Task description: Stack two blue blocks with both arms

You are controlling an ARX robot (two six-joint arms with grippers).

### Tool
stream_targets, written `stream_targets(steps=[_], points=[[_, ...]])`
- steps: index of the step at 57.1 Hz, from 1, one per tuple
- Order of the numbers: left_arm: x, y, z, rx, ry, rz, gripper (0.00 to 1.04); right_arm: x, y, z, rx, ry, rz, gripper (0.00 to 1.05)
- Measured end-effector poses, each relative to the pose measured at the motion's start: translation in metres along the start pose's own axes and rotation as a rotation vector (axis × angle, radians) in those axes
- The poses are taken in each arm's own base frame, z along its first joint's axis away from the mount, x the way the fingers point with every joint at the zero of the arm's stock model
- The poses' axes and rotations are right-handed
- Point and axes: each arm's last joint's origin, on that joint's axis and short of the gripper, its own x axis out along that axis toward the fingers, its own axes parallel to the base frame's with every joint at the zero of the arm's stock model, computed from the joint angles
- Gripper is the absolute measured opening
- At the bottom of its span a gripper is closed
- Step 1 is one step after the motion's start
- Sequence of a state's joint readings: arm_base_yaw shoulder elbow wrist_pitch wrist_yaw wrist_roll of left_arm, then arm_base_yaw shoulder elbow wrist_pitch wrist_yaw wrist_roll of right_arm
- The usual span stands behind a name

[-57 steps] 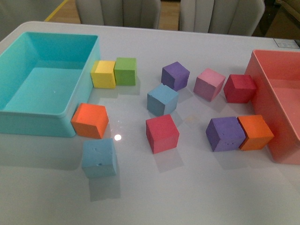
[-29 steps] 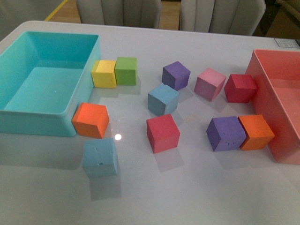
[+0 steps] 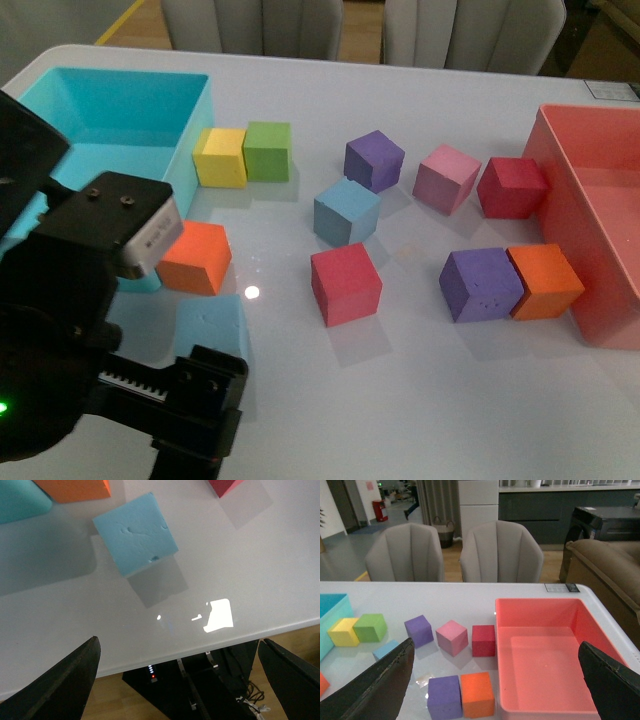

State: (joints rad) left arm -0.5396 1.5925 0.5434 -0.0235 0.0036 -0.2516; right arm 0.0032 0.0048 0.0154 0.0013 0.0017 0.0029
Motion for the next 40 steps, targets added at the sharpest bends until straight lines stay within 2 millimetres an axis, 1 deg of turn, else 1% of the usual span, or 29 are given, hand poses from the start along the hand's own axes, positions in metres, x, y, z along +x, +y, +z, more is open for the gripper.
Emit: stream_targets(steps=[8,25,33,40], points=[[0.020,-0.005,0.000,-0.014,0.044,0.021,0.96,0.000,0.000,0.000,0.000,0.000,0.000,0.96],[0.050,-0.011,0.005,-0.033,0.104,0.046,0.96,0.000,0.000,0.000,0.000,0.000,0.000,0.96],[0.060,-0.013,0.008,-0.030,0.120,0.053,0.96,0.000,0.000,0.000,0.000,0.000,0.000,0.96],[0.064,-0.014,0.014,-0.030,0.117,0.057,0.96,0.000,0.000,0.000,0.000,0.000,0.000,0.96]])
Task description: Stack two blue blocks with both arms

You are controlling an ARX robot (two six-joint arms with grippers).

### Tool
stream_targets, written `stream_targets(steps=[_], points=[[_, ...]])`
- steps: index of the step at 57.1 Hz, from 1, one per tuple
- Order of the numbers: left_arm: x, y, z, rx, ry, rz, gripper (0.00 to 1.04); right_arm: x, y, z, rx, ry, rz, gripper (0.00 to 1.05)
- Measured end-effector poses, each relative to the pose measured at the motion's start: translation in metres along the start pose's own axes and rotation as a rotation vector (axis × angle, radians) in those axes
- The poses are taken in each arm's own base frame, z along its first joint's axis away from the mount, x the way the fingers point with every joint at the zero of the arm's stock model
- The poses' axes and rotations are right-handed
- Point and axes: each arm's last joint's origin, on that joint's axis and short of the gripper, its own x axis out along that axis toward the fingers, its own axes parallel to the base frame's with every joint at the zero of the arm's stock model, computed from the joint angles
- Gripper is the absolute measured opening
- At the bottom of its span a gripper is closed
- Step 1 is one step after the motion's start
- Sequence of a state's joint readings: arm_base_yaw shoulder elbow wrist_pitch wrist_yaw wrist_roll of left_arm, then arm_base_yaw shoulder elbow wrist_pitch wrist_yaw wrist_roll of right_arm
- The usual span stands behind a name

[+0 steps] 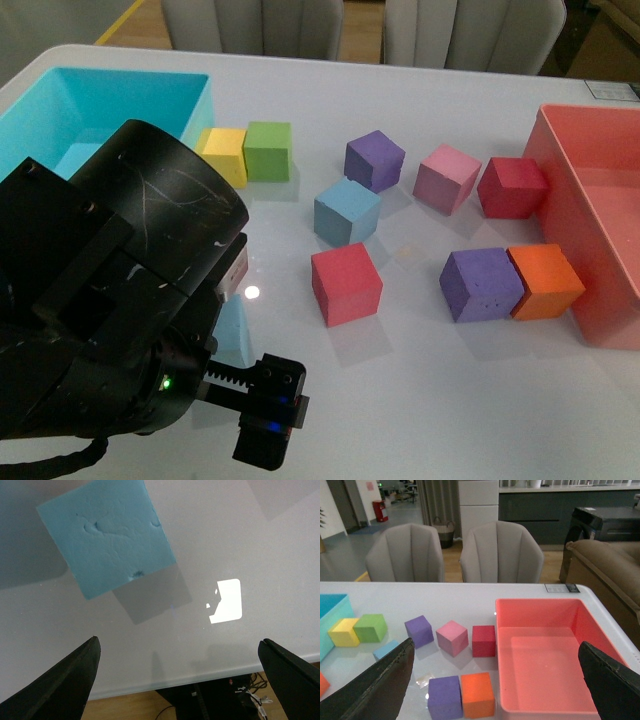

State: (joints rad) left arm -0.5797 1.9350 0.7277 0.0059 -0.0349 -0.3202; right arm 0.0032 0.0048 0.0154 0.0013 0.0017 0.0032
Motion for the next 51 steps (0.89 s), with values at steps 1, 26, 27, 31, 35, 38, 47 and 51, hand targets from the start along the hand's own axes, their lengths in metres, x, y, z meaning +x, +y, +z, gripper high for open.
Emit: stream_targets(steps=[1,26,27,31,35,38,47,51], points=[[0.000,0.000,0.002,0.000,-0.002,0.001,0.96,0.000,0.000,0.000,0.000,0.000,0.000,0.96],[0.018,0.011,0.038,-0.065,0.014,0.083,0.96,0.000,0.000,0.000,0.000,0.000,0.000,0.96],[0.019,0.012,0.040,-0.069,0.015,0.088,0.96,0.000,0.000,0.000,0.000,0.000,0.000,0.96],[0.021,0.013,0.046,-0.077,0.013,0.103,0.96,0.000,0.000,0.000,0.000,0.000,0.000,0.96],[0.023,0.015,0.050,-0.083,0.014,0.112,0.96,0.000,0.000,0.000,0.000,0.000,0.000,0.96],[0.024,0.015,0.053,-0.084,0.016,0.116,0.96,0.000,0.000,0.000,0.000,0.000,0.000,0.96],[0.033,0.015,0.056,-0.086,0.033,0.128,0.96,0.000,0.000,0.000,0.000,0.000,0.000,0.96],[0.037,0.015,0.055,-0.088,0.044,0.132,0.96,0.000,0.000,0.000,0.000,0.000,0.000,0.96]])
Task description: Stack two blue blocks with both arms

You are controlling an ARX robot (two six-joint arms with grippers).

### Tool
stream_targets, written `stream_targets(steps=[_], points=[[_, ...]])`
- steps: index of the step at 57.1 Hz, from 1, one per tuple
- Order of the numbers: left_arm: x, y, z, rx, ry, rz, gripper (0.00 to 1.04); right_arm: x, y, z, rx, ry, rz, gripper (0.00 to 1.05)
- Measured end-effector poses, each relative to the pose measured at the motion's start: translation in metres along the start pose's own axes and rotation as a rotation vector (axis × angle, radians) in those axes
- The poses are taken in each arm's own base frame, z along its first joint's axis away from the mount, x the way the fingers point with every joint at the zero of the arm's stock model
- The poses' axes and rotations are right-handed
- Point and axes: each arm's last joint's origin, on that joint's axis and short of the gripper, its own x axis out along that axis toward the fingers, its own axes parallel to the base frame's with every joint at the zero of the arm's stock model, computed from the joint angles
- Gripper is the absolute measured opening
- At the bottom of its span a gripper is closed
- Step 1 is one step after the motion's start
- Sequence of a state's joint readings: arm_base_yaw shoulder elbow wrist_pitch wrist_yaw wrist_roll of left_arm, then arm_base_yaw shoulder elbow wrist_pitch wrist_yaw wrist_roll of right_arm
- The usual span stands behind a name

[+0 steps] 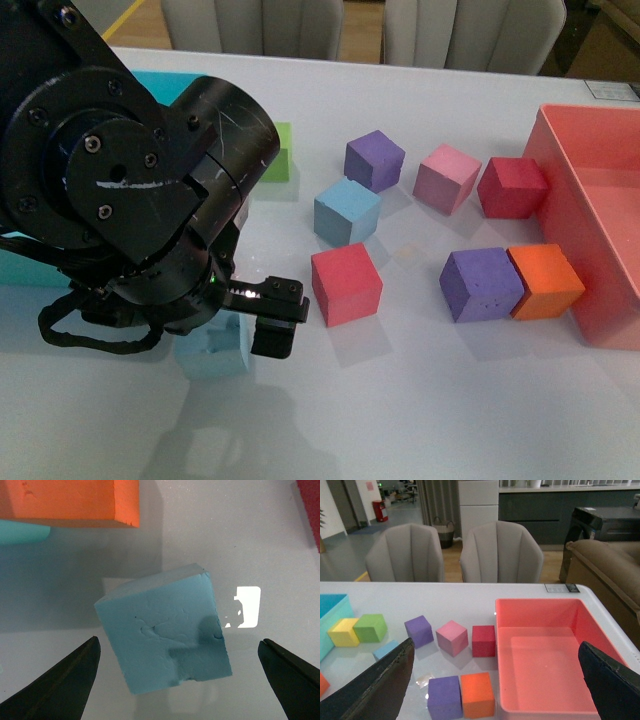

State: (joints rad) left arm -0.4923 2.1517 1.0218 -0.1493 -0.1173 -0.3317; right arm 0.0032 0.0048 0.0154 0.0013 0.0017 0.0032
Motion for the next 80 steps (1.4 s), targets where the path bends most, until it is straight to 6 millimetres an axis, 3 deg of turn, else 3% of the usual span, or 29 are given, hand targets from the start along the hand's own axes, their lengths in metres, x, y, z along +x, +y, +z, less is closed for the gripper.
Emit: stream_targets(steps=[24,37,46,52,61,68,80], points=[[0.017,0.004,-0.003,-0.028,0.033,0.023,0.96,0.000,0.000,0.000,0.000,0.000,0.000,0.96],[0.017,0.004,-0.003,-0.037,0.044,0.031,0.65,0.000,0.000,0.000,0.000,0.000,0.000,0.96],[0.014,0.004,-0.004,-0.041,0.050,0.038,0.52,0.000,0.000,0.000,0.000,0.000,0.000,0.96],[0.005,0.007,-0.007,-0.027,0.027,0.082,0.48,0.000,0.000,0.000,0.000,0.000,0.000,0.96],[-0.023,0.008,-0.007,-0.035,-0.026,0.066,0.45,0.000,0.000,0.000,0.000,0.000,0.000,0.96],[-0.053,0.005,0.002,-0.035,-0.089,0.040,0.43,0.000,0.000,0.000,0.000,0.000,0.000,0.96],[-0.079,-0.009,0.027,0.000,-0.156,0.013,0.41,0.000,0.000,0.000,0.000,0.000,0.000,0.96]])
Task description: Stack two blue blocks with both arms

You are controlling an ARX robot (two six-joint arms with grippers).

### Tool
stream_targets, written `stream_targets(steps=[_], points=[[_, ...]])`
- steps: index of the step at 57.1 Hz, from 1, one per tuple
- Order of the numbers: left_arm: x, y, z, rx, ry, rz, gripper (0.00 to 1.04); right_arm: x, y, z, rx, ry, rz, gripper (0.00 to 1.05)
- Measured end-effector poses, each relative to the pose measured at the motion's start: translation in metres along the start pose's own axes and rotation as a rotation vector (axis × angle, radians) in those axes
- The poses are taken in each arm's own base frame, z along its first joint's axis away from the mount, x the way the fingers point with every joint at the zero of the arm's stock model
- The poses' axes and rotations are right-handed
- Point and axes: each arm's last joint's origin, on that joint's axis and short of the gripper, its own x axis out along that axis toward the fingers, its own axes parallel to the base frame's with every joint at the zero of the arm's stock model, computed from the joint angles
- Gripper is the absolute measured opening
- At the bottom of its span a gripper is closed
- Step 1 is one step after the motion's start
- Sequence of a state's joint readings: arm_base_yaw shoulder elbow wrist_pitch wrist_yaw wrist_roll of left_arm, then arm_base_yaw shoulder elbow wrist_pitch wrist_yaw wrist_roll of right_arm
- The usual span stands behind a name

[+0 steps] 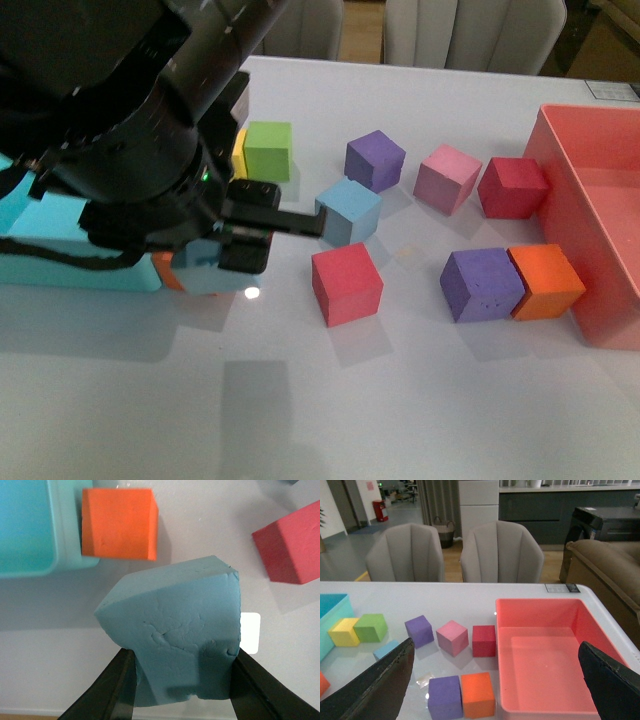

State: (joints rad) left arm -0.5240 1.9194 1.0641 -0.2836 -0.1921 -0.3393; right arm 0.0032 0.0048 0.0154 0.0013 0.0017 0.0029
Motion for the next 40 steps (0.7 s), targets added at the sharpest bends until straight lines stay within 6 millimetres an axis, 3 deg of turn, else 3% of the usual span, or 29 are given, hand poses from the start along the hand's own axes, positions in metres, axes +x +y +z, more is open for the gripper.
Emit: stream_targets(steps=[10,21,40], points=[[-0.008,-0.023,0.034,0.082,-0.059,-0.014,0.41,0.000,0.000,0.000,0.000,0.000,0.000,0.96],[0.011,-0.061,0.065,0.245,-0.050,-0.028,0.40,0.000,0.000,0.000,0.000,0.000,0.000,0.96],[0.038,-0.099,0.098,0.434,-0.055,-0.039,0.40,0.000,0.000,0.000,0.000,0.000,0.000,0.96]])
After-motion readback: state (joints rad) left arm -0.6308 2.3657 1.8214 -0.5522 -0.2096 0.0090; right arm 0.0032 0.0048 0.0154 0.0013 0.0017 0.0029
